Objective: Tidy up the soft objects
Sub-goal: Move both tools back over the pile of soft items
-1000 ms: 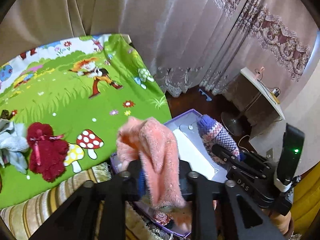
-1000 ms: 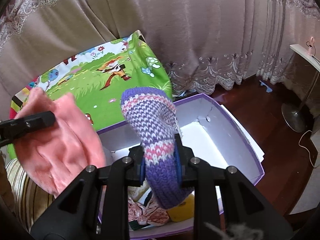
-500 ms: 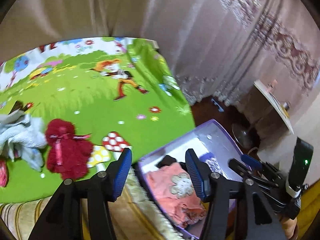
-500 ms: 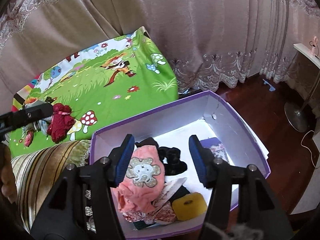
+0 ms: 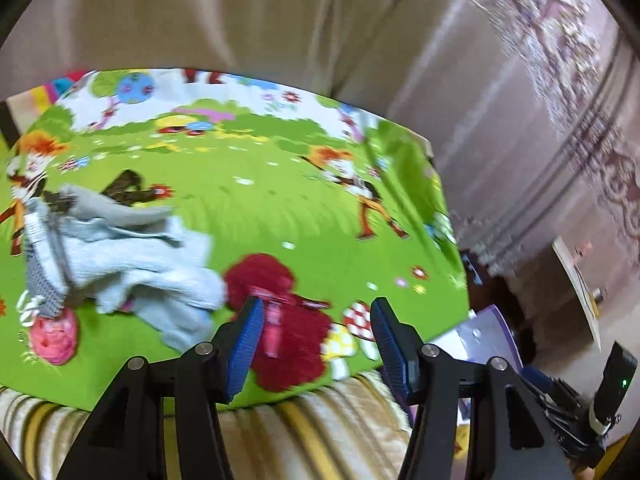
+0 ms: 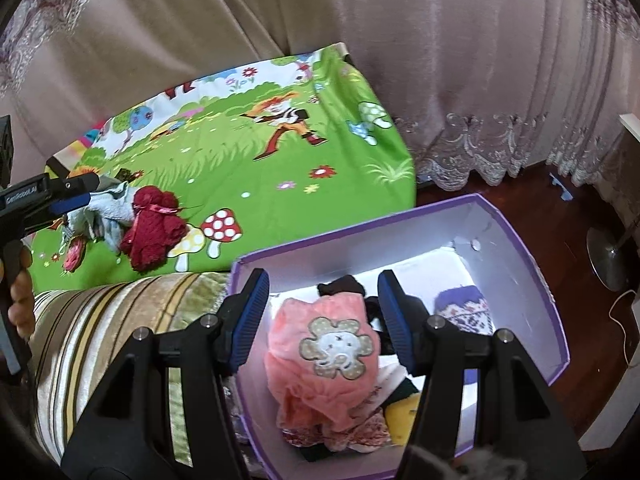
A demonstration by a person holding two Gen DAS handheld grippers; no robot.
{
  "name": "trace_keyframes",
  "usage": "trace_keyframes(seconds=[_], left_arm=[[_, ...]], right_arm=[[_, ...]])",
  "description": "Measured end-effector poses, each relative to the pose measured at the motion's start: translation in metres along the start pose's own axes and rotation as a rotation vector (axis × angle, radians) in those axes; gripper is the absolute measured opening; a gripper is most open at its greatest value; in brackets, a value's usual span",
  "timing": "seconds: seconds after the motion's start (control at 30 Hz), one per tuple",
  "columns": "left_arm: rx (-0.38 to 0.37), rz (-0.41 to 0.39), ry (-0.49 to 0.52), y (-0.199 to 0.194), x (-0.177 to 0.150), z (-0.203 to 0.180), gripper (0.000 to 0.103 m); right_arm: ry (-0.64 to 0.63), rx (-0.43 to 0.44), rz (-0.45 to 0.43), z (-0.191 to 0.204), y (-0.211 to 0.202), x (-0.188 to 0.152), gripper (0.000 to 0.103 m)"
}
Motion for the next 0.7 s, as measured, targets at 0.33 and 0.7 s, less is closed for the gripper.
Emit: trace_keyframes(seconds=[0.33,0.7], left_arm=[[0.039,0.014,-0.08,-0.008,0.011,0.058,0.056],[0.088,-0.018,-0.221,-0.022,0.012,0.12,0.056]], right_arm=[[-0.078,0.048,0.014,0.043,0.009,0.01,0.061],[-0.154,0.096,0.023,0.085,0.016,0.016,0.061]])
Point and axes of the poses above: each gripper's, at about its wrist camera, not at the fingertips, and y roughly the way its jaws point, z to its left, x to its top, the point moved 2 cm from there along y, roughly the way its jaws point, and after that the axes turned 14 degrees about -x, right-handed, at the moved point
